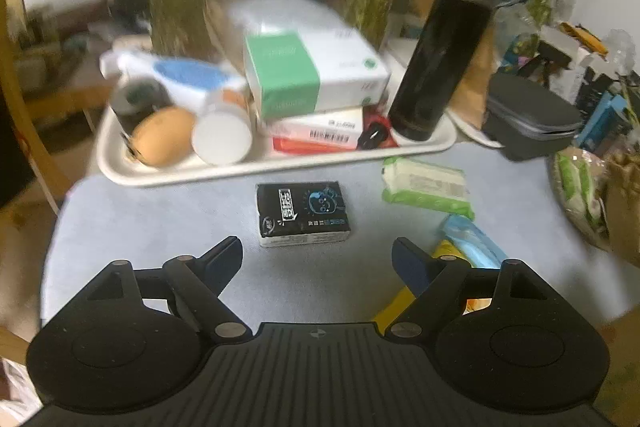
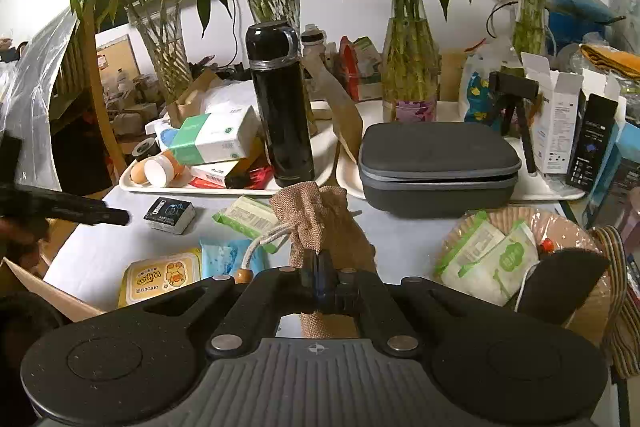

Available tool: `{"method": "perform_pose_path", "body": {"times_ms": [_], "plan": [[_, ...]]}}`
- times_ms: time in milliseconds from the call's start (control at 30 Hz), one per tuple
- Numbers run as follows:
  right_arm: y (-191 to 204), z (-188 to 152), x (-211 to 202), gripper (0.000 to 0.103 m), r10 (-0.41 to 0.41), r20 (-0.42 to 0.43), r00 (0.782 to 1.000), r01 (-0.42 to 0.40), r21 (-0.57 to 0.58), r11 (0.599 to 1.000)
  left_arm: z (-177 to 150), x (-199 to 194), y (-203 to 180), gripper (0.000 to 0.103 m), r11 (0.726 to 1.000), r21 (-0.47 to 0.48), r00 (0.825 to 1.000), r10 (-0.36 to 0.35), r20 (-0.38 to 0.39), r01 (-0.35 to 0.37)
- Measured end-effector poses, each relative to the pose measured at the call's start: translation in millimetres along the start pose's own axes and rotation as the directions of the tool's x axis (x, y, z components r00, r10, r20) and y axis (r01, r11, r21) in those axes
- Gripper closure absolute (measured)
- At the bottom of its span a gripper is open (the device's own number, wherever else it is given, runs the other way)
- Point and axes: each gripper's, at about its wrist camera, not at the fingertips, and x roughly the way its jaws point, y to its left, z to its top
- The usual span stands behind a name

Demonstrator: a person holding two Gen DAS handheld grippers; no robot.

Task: Organize soft objects
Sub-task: 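Grasp the black tissue pack with the left gripper while the right gripper holds the pouch, then carry the black pack into the box and open the left gripper while the right gripper carries the pouch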

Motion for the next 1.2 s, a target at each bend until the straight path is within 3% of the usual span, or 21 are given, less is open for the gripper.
{"method": "perform_pose_path", "body": {"times_ms": [267,500,567,600,800,1200], "plan": [[2.1,1.2,3.7,0.101,0.007,-0.008,1.000,-0.007,-0.010,1.000,10.3,52.6,5.7,0.021,0.999,-0.043,0.998,-0.016,-0.067,0.013],[1.6,2.2,4.5,0.101,0.005,-0.012,1.000,-0.005,-0.007,1.000,11.5,81.8,3.1,0.021,0.999,-0.015,0.996,0.046,-0.076,-0.047],[3.2,2.5,4.2,0.101,-0.006,-0.009,1.000,0.006,-0.020,1.000,11.6,84.8,0.8,0.023,0.998,0.003,0.996,0.068,-0.065,-0.068],[3.6,2.9,3.5,0.101,-0.007,-0.008,1.000,0.007,-0.022,1.000,11.6,85.0,-0.5,0.031,0.997,0.015,0.995,0.081,-0.061,-0.081],[4.8,4.3,-1.7,0.101,0.006,0.001,1.000,-0.006,-0.014,1.000,10.5,66.2,-4.3,0.032,0.990,0.074,0.993,0.117,-0.011,-0.116],[21.2,16.2,-26.9,0.101,0.034,0.055,0.998,-0.031,-0.045,0.999,17.0,-18.9,-21.4,0.032,0.991,0.113,0.994,0.060,0.095,-0.070]]}}
